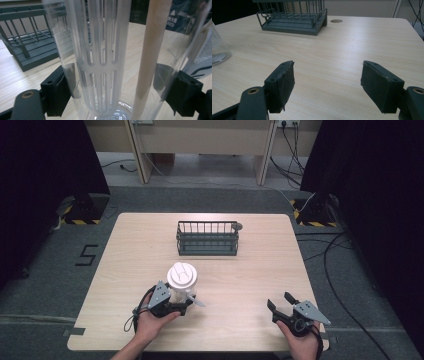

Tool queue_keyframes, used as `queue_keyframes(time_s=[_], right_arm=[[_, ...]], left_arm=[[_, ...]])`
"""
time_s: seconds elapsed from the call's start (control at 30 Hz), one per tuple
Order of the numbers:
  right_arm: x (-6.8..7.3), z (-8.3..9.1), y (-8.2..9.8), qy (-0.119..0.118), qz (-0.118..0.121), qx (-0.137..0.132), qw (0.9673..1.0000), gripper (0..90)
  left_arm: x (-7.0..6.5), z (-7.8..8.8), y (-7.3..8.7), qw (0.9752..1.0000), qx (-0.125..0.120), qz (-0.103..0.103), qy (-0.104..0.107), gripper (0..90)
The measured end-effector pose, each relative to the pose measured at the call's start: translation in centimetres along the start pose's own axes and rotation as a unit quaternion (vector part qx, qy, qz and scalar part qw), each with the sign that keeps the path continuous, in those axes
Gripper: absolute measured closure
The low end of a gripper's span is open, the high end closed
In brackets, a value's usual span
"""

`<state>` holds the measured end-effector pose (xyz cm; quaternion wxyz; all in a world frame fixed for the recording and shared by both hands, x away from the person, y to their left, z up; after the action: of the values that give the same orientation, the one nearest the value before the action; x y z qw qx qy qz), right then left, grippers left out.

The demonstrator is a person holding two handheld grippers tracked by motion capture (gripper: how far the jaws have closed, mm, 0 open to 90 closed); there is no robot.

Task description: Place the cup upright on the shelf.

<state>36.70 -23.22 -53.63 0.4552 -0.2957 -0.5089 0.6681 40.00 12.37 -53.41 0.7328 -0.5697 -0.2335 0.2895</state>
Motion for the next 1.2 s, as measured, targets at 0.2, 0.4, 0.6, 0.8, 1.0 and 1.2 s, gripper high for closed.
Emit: queue_keyframes(time_s=[0.2, 0.4, 0.6, 0.8, 1.0, 1.2], right_arm=[[0.0, 0.0, 0.0, -0.001, 0.0, 0.001, 1.0, 27.5], [0.0, 0.0, 0.0, 0.0, -0.001, -0.001, 1.0, 27.5], [0.1, 0.0, 0.0, -0.002, -0.004, -0.001, 1.0, 27.6], [0.0, 0.0, 0.0, -0.002, 0.0, -0.002, 1.0, 27.7], [0.0, 0.0, 0.0, -0.003, 0.0, -0.002, 1.0, 27.8], [0.1, 0.1, 0.0, -0.004, -0.006, -0.002, 1.0, 27.9]], left_arm=[[-0.2, 0.0, -0.8, 0.9999, -0.008, -0.006, 0.003, 17.9], [-0.1, -0.4, -2.2, 0.9998, -0.015, -0.012, 0.004, 18.0], [-0.1, -1.0, -2.8, 0.9998, -0.015, -0.013, 0.003, 18.0], [0.2, -1.6, -3.4, 0.9998, -0.014, -0.015, 0.0, 18.0], [0.6, -2.3, -4.4, 0.9997, -0.017, -0.016, -0.005, 18.0], [1.3, -3.1, -5.3, 0.9996, -0.022, -0.012, -0.011, 18.0]])
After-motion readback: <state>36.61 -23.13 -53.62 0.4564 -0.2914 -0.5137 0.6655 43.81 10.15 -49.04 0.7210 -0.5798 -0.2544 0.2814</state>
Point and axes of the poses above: each handheld gripper's, and its own axes: z roughly backward along the jaws, y roughly out of its underside, x roughly to its left, the point moved 7 cm from there along -z, roughly forward along the jaws, and after that the axes turned 1 degree about -z, right-handed, at the moved point
